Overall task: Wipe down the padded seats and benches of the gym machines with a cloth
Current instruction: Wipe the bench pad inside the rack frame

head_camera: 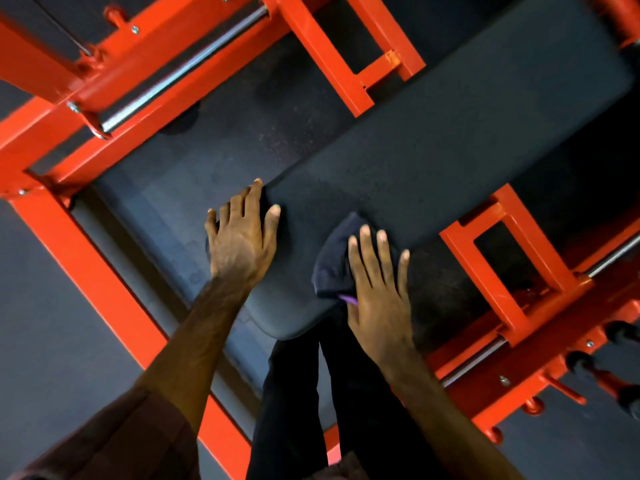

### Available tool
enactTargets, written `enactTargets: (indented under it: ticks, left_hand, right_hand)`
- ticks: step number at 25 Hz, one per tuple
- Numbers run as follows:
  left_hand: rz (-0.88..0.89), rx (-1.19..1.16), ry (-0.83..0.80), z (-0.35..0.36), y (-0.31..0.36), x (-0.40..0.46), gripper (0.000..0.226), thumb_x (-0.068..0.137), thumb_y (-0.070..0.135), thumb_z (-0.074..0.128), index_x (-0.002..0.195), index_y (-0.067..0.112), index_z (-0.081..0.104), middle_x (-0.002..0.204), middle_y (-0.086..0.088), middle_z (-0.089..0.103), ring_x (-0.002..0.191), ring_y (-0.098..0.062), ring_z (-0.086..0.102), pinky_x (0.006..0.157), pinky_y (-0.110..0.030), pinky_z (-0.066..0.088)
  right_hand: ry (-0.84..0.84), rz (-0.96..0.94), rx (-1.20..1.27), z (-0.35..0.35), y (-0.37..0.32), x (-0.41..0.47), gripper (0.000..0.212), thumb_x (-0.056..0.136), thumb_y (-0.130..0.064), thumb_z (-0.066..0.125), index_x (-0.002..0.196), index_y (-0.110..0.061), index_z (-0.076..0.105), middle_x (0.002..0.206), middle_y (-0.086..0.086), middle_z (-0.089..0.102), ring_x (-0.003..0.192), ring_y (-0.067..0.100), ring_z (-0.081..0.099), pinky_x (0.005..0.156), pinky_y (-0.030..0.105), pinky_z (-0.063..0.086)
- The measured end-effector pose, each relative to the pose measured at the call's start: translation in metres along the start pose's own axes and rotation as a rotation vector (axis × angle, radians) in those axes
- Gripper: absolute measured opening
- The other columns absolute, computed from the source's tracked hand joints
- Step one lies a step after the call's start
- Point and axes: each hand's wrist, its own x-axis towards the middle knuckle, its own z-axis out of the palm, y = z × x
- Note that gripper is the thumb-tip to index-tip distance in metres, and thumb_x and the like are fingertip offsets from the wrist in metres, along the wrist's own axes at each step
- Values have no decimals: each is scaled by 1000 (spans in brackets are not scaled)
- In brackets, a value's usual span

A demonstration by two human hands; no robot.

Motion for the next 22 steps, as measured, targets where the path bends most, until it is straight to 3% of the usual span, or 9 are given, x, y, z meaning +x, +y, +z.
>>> enactTargets:
  ticks: [6,12,17,22]
  left_hand:
    - [15,-21,-52,3,16,18,69,106,61,26,164,23,33,160,-9,46,142,-39,45,119,-64,30]
    - [21,-38,-54,1,23,20,71,106,62,23,163,22,33,159,-9,46,143,-38,45,123,-61,26]
    - [-8,8,-40,6,30,23,63,109,57,27,163,25,32,158,-8,48,139,-38,47,112,-60,34]
    - [-19,63,1,11,35,20,62,107,54,31,162,25,37,152,-6,54,131,-38,54,105,-59,39]
  right_hand:
    - [64,74,36,-14,7,61,105,82,-31,66,168,-11,9,177,9,-3,163,30,-3,126,66,9]
    - [22,105,80,1,25,-7,120,74,-33,79,168,-9,8,177,7,-4,163,31,-2,126,65,16]
    - [110,155,109,-15,33,78,106,79,-26,71,167,-8,17,176,12,5,163,32,0,127,65,9]
    - [50,115,56,-11,23,31,103,83,-27,69,168,-13,12,177,7,-3,163,31,-4,126,65,10]
